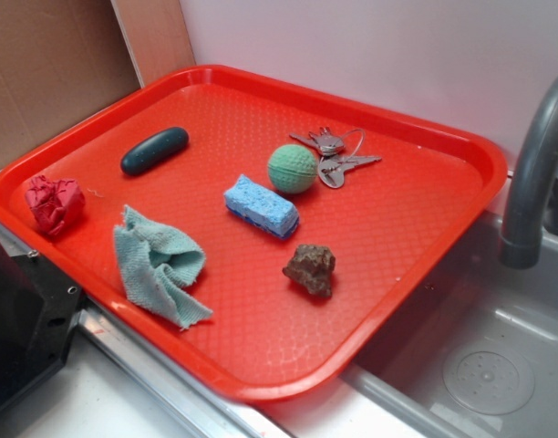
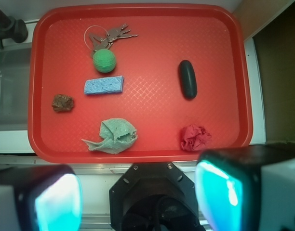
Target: Grab the rock.
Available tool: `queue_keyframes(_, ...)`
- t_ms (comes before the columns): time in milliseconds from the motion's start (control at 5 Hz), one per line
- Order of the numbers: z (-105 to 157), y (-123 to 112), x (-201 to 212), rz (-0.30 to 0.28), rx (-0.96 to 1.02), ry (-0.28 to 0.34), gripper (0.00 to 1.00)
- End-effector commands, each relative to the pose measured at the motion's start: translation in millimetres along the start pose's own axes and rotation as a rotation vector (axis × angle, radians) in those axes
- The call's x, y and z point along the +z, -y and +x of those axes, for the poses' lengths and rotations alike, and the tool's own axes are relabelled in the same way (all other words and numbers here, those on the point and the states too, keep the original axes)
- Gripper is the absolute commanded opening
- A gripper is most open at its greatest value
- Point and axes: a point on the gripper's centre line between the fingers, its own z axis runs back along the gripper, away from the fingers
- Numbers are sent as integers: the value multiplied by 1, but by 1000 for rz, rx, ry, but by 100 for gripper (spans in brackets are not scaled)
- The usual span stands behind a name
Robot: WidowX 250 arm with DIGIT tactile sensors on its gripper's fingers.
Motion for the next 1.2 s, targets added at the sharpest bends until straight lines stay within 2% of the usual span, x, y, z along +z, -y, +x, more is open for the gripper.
queue_keyframes(0,0,0,0,0,0,0,100)
queue_keyframes(200,20,49,-35,-191,-243,118,100)
queue_keyframes(800,20,49,-35,-191,-243,118,100)
queue_keyframes(1000,52,50,-81,-208,-495,109,100)
